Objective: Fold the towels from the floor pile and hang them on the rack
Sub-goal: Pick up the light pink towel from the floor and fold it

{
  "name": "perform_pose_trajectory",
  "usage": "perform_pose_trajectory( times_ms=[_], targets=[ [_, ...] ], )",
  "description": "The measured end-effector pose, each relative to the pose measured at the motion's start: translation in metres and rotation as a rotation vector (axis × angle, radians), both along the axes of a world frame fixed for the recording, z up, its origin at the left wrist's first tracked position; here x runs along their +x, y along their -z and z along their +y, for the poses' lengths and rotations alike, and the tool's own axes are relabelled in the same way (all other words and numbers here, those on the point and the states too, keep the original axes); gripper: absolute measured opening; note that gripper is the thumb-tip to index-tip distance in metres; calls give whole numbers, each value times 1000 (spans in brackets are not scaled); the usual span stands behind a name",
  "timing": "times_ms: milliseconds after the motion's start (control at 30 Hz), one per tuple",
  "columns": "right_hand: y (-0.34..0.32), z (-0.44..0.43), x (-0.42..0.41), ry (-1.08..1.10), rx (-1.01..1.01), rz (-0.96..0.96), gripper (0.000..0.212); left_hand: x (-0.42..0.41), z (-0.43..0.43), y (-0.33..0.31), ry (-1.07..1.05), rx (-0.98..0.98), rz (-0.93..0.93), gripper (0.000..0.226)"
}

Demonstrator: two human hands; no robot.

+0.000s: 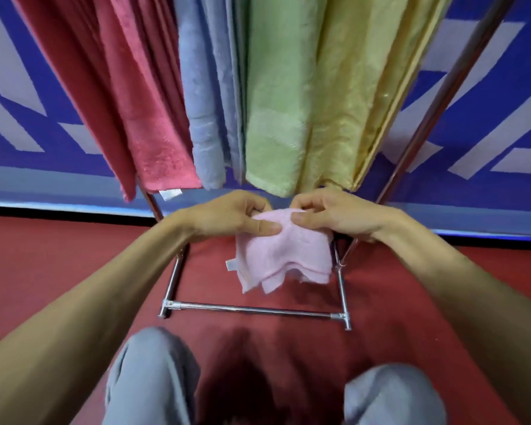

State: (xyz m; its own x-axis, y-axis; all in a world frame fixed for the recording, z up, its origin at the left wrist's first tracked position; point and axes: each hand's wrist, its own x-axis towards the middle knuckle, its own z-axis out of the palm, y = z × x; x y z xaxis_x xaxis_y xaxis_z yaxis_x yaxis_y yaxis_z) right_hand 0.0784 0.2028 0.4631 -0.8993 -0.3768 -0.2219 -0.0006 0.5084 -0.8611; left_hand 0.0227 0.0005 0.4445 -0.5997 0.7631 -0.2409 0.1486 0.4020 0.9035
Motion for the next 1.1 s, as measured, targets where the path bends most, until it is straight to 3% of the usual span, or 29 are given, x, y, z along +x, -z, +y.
perform_pose_trajectory(
  times_ms=[167,300,433,500,567,667,833,1000,1100],
  targets=[
    [-119,11,1,2,39,-74,19,3,2,-116,94,-142,-140,55],
    [-239,31,13,85,40,-73,18,8,21,-231,88,-136,-211,35],
    [-327,66,26,181,-15,-43,23,19,50,-315,200,-227,-92,43],
    [-356,85,32,226,-45,-40,18,25,64,-342,171,-213,-43,36],
    [-374,105,37,269,-67,-34,14,28,79,-363,111,-148,-16,23],
    [-394,133,40,273,-89,-47,21,26,105,-391,59,-96,24,38],
    [-389,173,28,140,101,-77,38,14,146,-402,8,-110,59,31],
    [-368,181,14,288,-40,-124,28,-1,172,-393,-79,-160,171,15],
    [-351,179,1,486,-197,-204,29,-20,179,-385,-107,-224,272,13]
  ],
)
